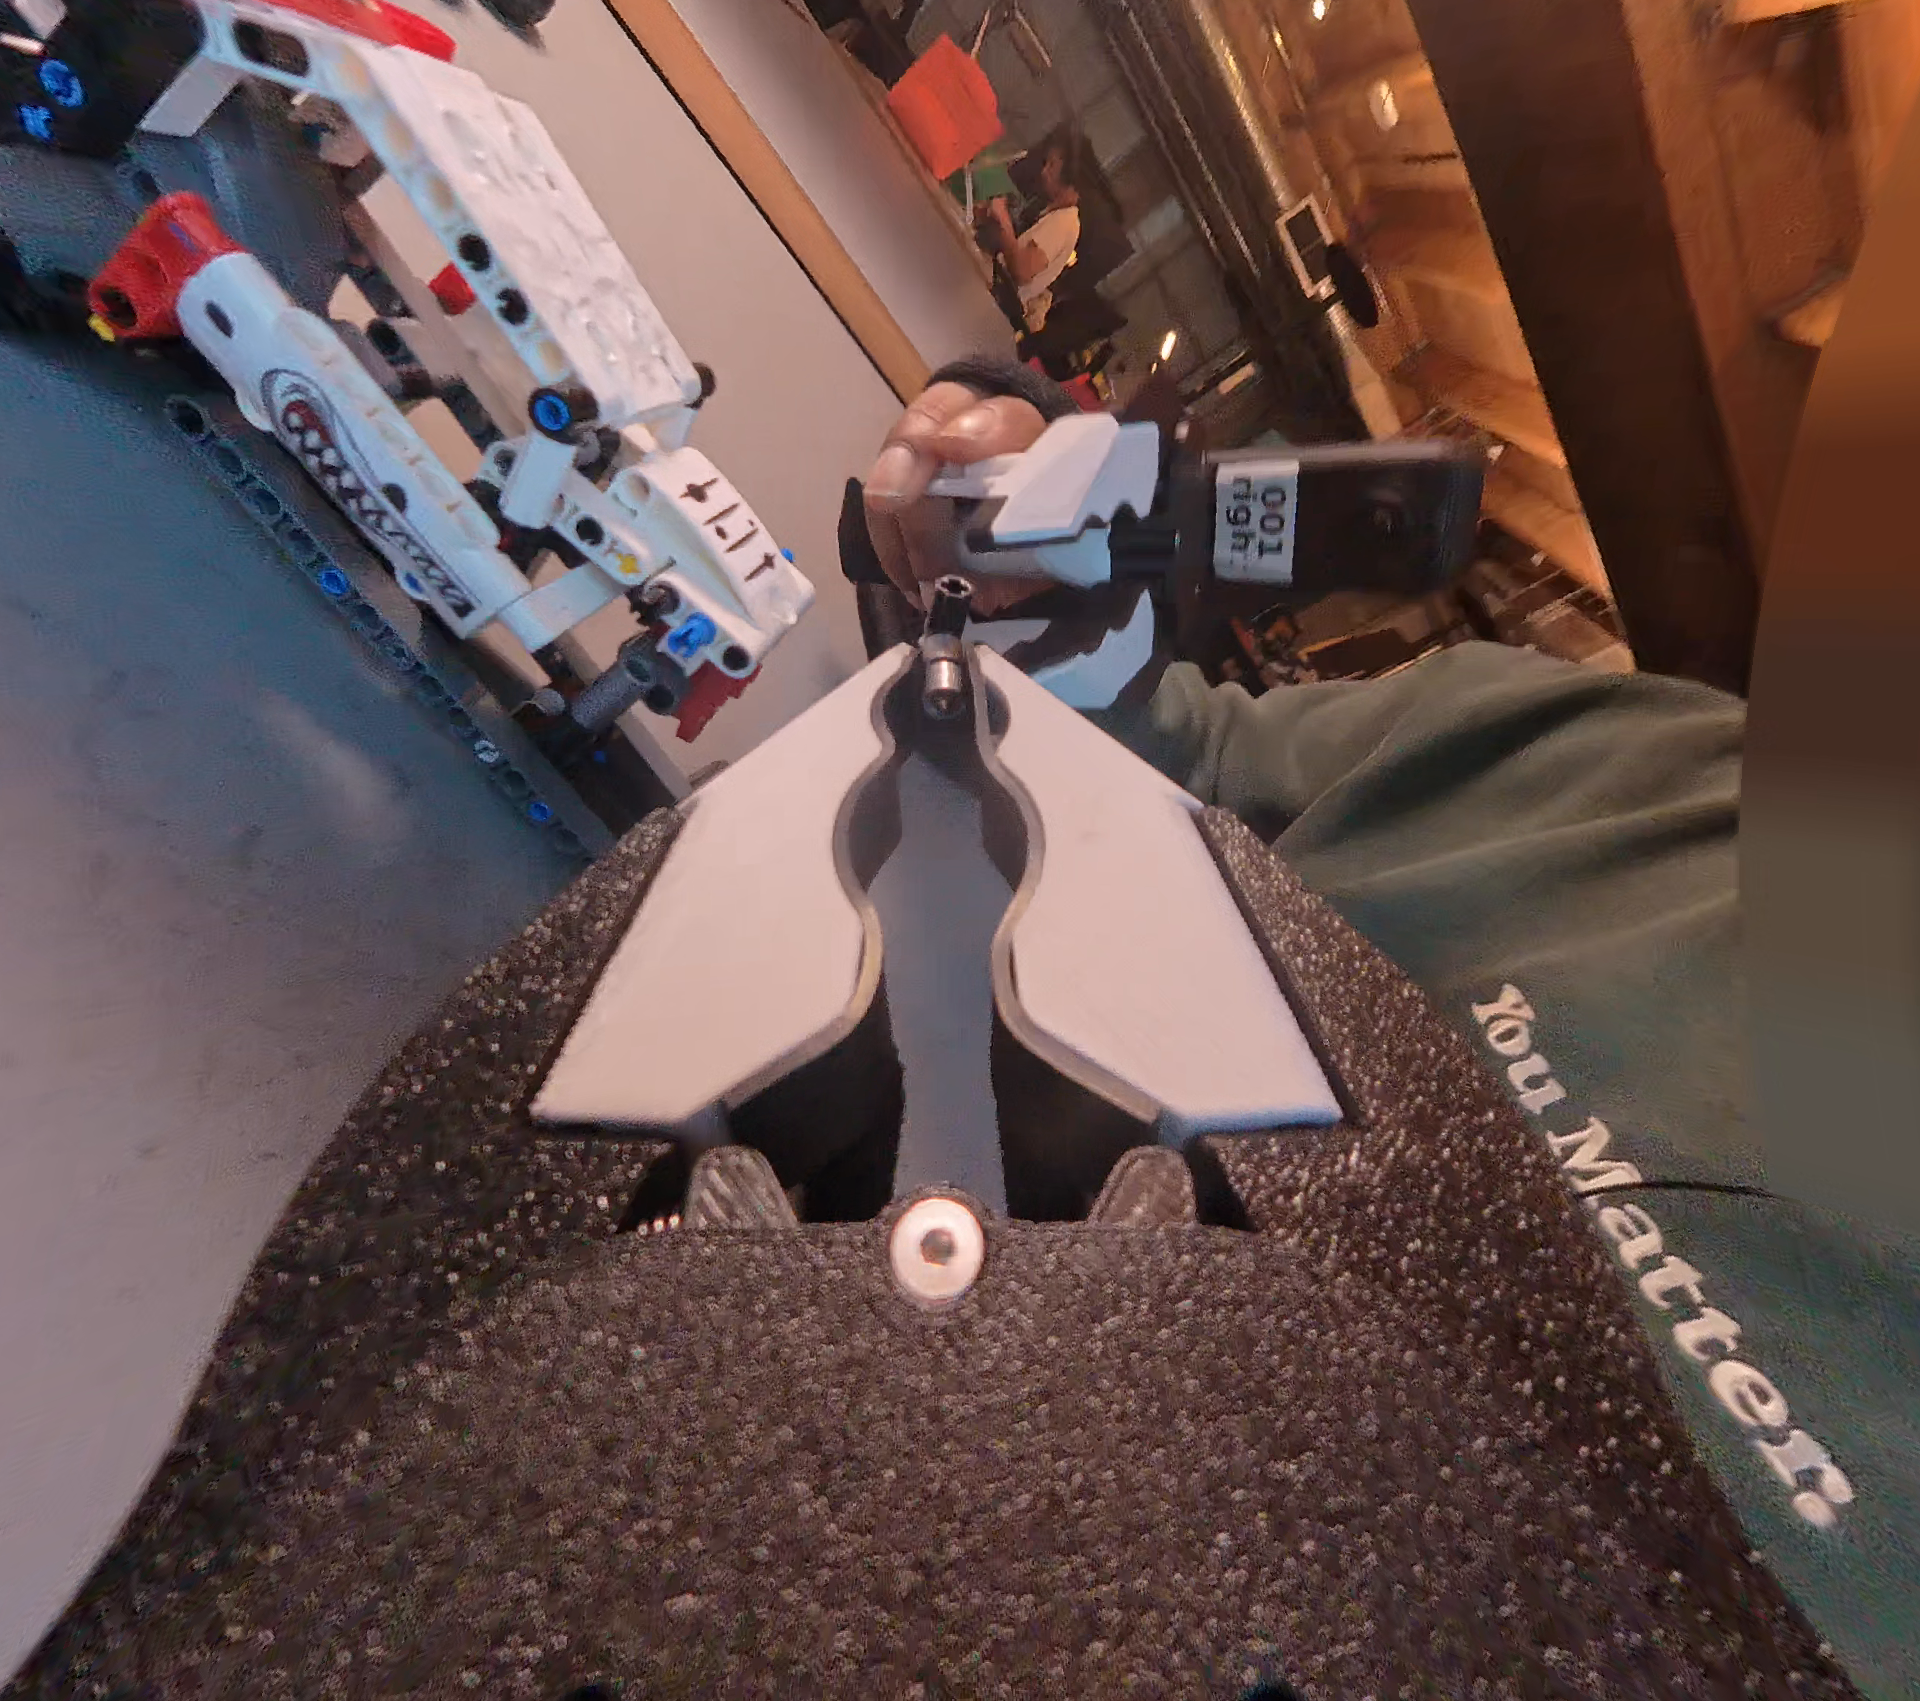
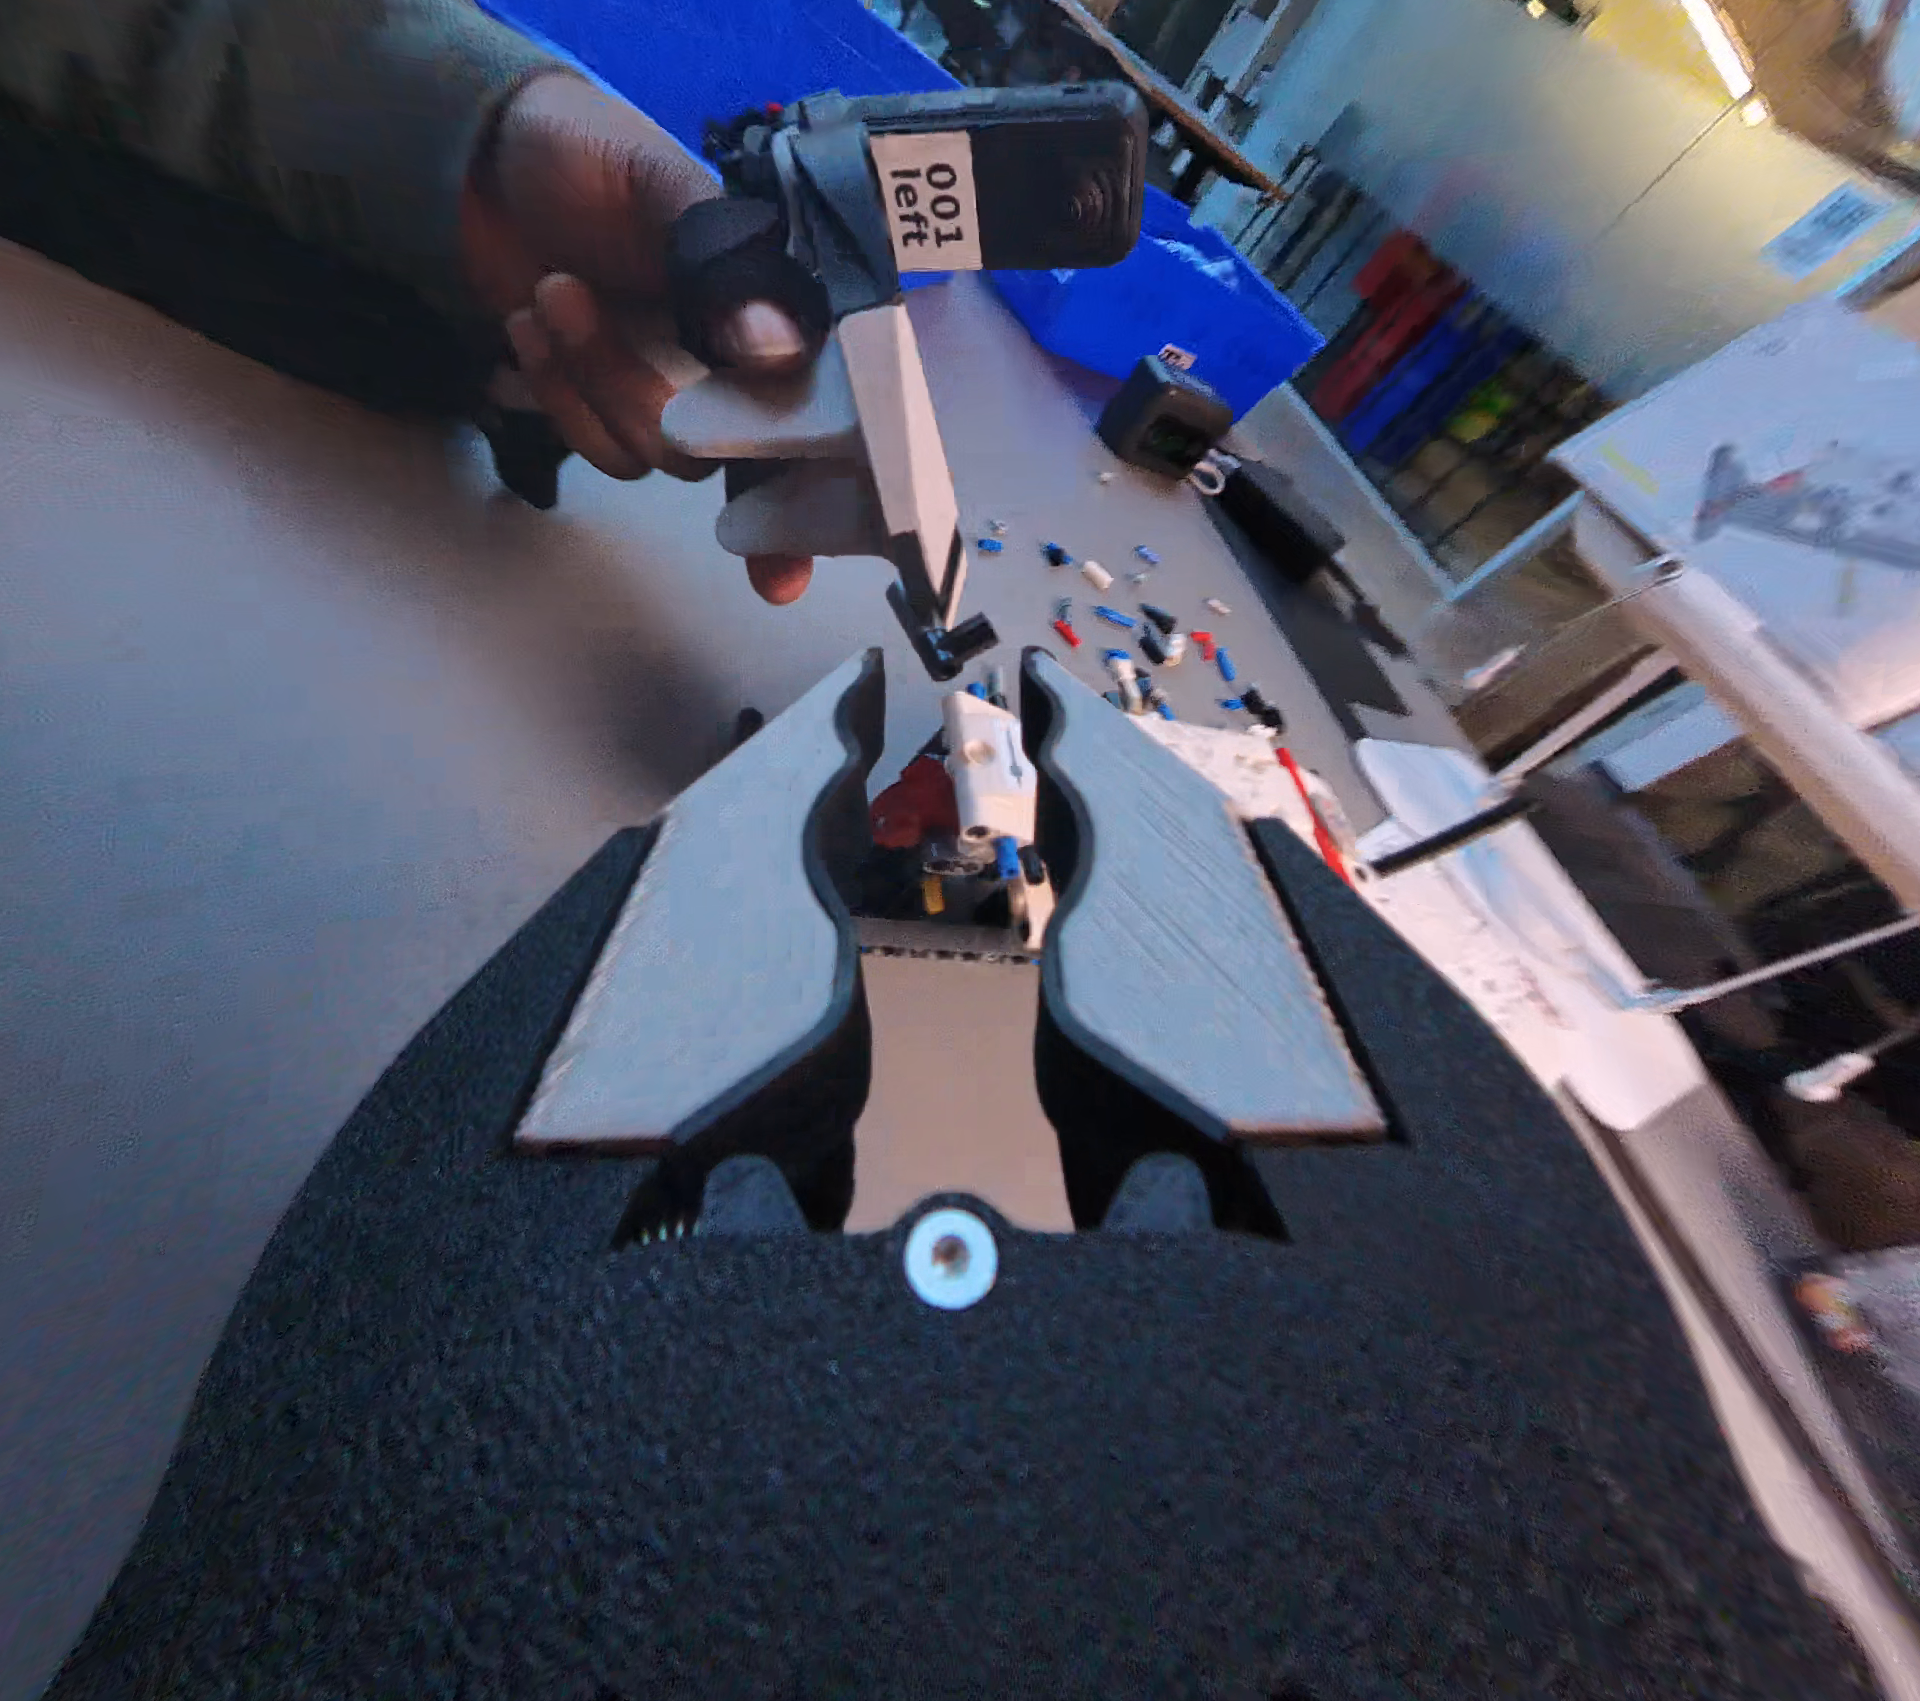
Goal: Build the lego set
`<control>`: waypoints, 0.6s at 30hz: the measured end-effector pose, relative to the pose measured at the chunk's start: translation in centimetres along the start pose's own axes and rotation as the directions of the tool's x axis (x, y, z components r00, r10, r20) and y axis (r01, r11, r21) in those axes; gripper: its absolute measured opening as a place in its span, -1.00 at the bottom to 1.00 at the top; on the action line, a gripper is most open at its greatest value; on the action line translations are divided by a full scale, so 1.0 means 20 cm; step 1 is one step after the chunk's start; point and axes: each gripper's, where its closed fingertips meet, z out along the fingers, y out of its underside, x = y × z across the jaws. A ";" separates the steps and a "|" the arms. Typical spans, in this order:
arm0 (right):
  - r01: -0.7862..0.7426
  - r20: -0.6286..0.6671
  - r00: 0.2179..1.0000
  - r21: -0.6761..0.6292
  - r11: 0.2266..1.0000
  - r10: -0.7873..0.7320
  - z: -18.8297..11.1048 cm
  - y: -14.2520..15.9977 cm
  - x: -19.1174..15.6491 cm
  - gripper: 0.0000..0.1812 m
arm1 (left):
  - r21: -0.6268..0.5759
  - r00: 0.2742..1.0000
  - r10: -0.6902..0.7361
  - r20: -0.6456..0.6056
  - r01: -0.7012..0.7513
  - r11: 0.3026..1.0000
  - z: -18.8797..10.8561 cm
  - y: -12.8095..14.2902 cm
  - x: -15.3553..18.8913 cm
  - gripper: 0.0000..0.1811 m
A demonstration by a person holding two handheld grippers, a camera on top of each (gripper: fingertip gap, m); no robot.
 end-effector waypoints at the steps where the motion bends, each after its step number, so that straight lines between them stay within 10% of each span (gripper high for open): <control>1: 0.083 -0.038 0.996 -0.016 0.996 -0.083 0.01 0.00 -0.01 -0.72 | 0.015 0.999 -0.042 -0.017 0.042 0.999 0.00 -0.01 0.00 -0.92; 11: 0.498 -0.219 0.812 -0.225 0.837 -0.542 0.07 0.03 0.04 -0.84 | 0.067 0.971 -0.215 -0.101 0.222 0.973 0.01 -0.01 0.01 -0.92; 18: -0.107 -0.054 0.992 0.070 0.992 0.111 0.04 -0.04 0.03 -0.86 | 0.137 0.975 -0.042 -0.219 0.073 0.988 -0.06 -0.11 0.15 -0.74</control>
